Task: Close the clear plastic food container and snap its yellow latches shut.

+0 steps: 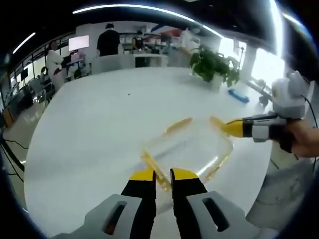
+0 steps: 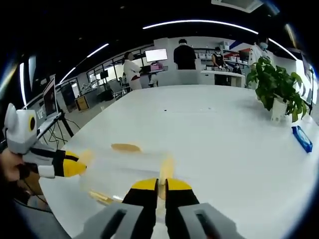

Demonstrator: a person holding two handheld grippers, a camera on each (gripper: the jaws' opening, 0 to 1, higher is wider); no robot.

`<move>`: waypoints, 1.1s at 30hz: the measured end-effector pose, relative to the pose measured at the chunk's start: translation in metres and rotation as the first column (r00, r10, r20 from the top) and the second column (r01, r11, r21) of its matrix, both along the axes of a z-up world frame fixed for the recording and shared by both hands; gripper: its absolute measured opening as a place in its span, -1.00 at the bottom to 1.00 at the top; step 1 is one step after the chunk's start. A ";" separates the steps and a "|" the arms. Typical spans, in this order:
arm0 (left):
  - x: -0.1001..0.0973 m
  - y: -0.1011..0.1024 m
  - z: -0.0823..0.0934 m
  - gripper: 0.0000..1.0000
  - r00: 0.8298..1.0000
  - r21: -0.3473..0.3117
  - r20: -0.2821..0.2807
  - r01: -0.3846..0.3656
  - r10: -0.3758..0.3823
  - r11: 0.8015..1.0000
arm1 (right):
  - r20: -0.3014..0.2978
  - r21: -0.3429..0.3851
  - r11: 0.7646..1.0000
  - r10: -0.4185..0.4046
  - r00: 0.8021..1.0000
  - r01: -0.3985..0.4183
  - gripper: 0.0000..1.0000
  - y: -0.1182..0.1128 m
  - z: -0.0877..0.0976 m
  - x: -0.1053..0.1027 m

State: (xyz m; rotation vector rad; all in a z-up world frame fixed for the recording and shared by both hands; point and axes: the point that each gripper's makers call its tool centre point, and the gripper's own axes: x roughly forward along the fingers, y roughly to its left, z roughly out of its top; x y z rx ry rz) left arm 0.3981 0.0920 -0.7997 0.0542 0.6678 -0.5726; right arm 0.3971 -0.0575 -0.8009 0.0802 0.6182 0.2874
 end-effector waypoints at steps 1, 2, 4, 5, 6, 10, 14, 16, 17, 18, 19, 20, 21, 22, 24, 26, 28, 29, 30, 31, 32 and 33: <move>0.000 0.000 0.000 -0.84 1.000 -0.001 -0.001 -0.002 0.002 1.000 | -0.001 0.000 1.000 0.001 1.000 -0.001 -0.98 0.000 -0.001 0.000; 0.000 0.000 -0.001 -0.85 1.000 -0.004 -0.002 -0.004 0.004 1.000 | 0.001 0.001 1.000 -0.001 1.000 0.001 -0.98 0.000 -0.001 0.000; 0.001 0.000 -0.001 -0.85 1.000 -0.008 -0.001 -0.006 0.006 1.000 | 0.002 0.000 1.000 -0.001 1.000 0.001 -0.99 0.000 -0.001 0.000; 0.001 0.000 -0.001 -0.85 1.000 -0.010 -0.001 -0.006 0.006 1.000 | 0.003 0.001 1.000 -0.002 1.000 0.002 -0.99 0.000 -0.001 0.000; 0.001 0.000 0.000 -0.85 1.000 -0.012 -0.001 -0.006 0.006 1.000 | 0.004 0.002 1.000 -0.002 1.000 0.002 -0.99 0.000 -0.001 0.000; 0.000 0.000 0.000 -0.85 1.000 -0.017 -0.001 -0.007 0.007 1.000 | 0.005 0.007 1.000 -0.003 1.000 0.003 -0.99 0.000 -0.001 0.001; 0.000 0.001 -0.001 -0.85 1.000 -0.026 -0.003 -0.012 0.012 1.000 | 0.008 0.018 1.000 -0.011 1.000 0.011 -0.99 -0.001 -0.001 0.001; 0.001 0.001 -0.001 -0.85 1.000 -0.036 -0.005 -0.018 0.017 0.999 | 0.010 0.045 0.999 -0.031 0.999 0.031 -0.99 -0.002 -0.001 0.002; 0.001 0.001 -0.001 -0.85 1.000 -0.040 -0.005 -0.020 0.020 0.999 | 0.011 0.051 0.998 -0.035 0.999 0.034 -0.99 -0.002 -0.001 0.002; 0.001 0.001 -0.001 -0.85 1.000 -0.041 -0.005 -0.020 0.020 0.999 | 0.012 0.055 0.998 -0.038 0.999 0.037 -0.99 -0.003 -0.001 0.002; 0.001 0.001 -0.001 -0.85 1.000 -0.041 -0.005 -0.019 0.019 0.999 | 0.012 0.058 0.998 -0.038 0.999 0.038 -0.99 -0.002 -0.001 0.002; 0.001 0.001 -0.001 -0.85 1.000 -0.043 -0.004 -0.020 0.020 0.999 | 0.013 0.060 0.997 -0.039 0.999 0.039 -0.99 -0.003 -0.001 0.002; 0.001 0.001 -0.001 -0.86 1.000 -0.044 -0.005 -0.020 0.020 0.999 | 0.014 0.061 0.997 -0.040 0.999 0.039 -0.99 -0.003 -0.001 0.002; 0.000 0.001 -0.001 -0.86 1.000 -0.047 -0.006 -0.022 0.021 0.999 | 0.014 0.065 0.997 -0.041 0.999 0.040 -0.99 -0.002 -0.001 0.002; 0.000 0.001 -0.001 -0.86 1.000 -0.052 -0.010 -0.024 0.023 0.998 | 0.016 0.066 0.997 -0.045 0.999 0.044 -0.99 -0.003 0.000 0.002; 0.000 0.001 -0.001 -0.86 1.000 -0.054 -0.013 -0.024 0.024 0.998 | 0.018 0.058 0.997 -0.044 0.999 0.043 -0.99 -0.004 -0.001 0.002; 0.000 0.001 -0.001 -0.85 1.000 -0.057 -0.014 -0.026 0.025 0.998 | 0.008 0.019 0.998 -0.055 0.998 0.054 -0.99 -0.009 -0.005 0.002; 0.000 0.002 -0.001 -0.85 0.999 -0.061 -0.016 -0.030 0.029 0.998 | 0.005 0.023 0.998 -0.056 0.998 0.056 -0.98 -0.010 -0.007 0.002; 0.000 0.002 -0.001 -0.85 0.999 -0.063 -0.018 -0.035 0.034 0.997 | 0.006 0.034 0.998 -0.062 0.998 0.062 -0.97 -0.011 -0.007 0.002; 0.000 0.003 -0.001 -0.85 0.999 -0.063 -0.018 -0.037 0.036 0.997 | -0.002 0.048 0.996 -0.069 0.998 0.069 -0.97 -0.012 -0.007 0.001; 0.000 0.005 -0.002 -0.84 0.999 -0.059 -0.018 -0.040 0.039 0.997 | -0.003 0.048 0.996 -0.072 0.997 0.072 -0.95 -0.013 -0.007 0.001; 0.000 0.006 -0.002 -0.84 0.999 -0.055 -0.019 -0.042 0.041 0.998 | -0.004 0.047 0.996 -0.074 0.997 0.074 -0.93 -0.014 -0.007 0.001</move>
